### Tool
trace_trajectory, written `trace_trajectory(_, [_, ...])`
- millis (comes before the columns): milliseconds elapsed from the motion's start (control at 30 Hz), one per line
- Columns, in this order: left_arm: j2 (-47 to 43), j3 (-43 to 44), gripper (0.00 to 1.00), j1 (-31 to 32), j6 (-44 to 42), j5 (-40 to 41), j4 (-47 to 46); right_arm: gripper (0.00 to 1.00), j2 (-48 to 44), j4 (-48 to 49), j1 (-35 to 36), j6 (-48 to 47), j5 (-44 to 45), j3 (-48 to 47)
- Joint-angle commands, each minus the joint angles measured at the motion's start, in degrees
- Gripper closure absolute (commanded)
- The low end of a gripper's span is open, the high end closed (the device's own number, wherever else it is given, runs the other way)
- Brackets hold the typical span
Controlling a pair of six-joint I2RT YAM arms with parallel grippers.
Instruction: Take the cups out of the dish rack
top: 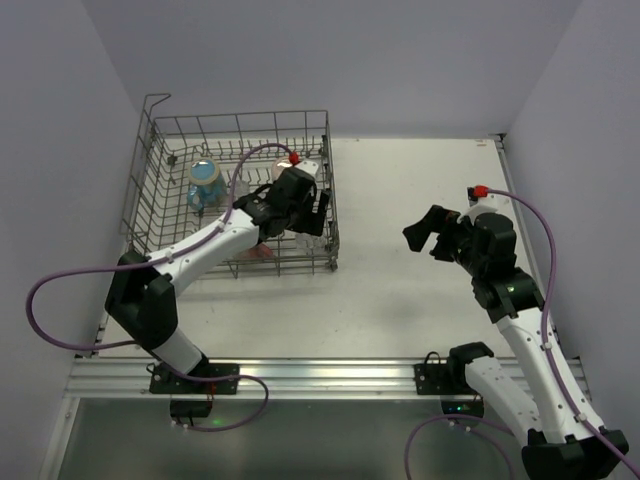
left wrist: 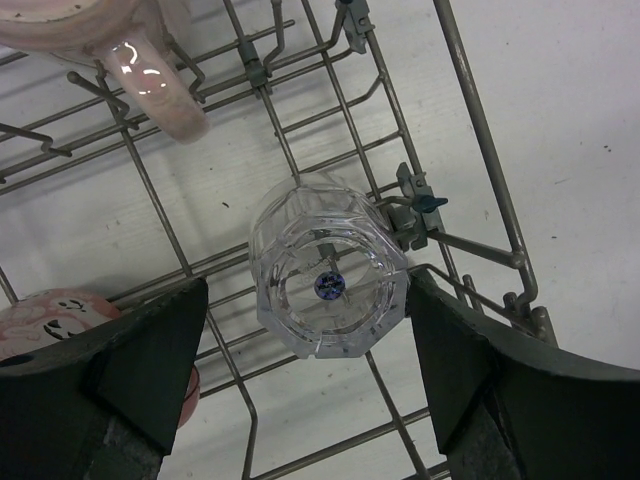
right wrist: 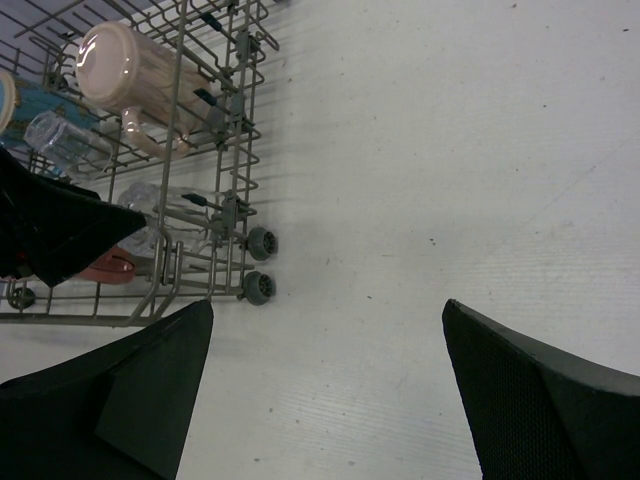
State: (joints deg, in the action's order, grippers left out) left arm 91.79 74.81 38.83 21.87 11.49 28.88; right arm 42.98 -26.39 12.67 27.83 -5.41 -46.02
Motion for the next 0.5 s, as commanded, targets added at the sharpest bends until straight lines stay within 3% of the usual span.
trace_trajectory(0, [0.5, 2.89, 0.15, 1.07, -0.42, 2.75, -0.06, 0.01, -1.06, -0.5, -0.27, -0.68, 1.1, -1.18])
trace_trajectory(467, [6.03, 3.86, 0.15, 2.48, -0.95, 5.65, -0.14, 0.01, -1.15, -0.5, -0.36, -1.12, 1.28, -0.83])
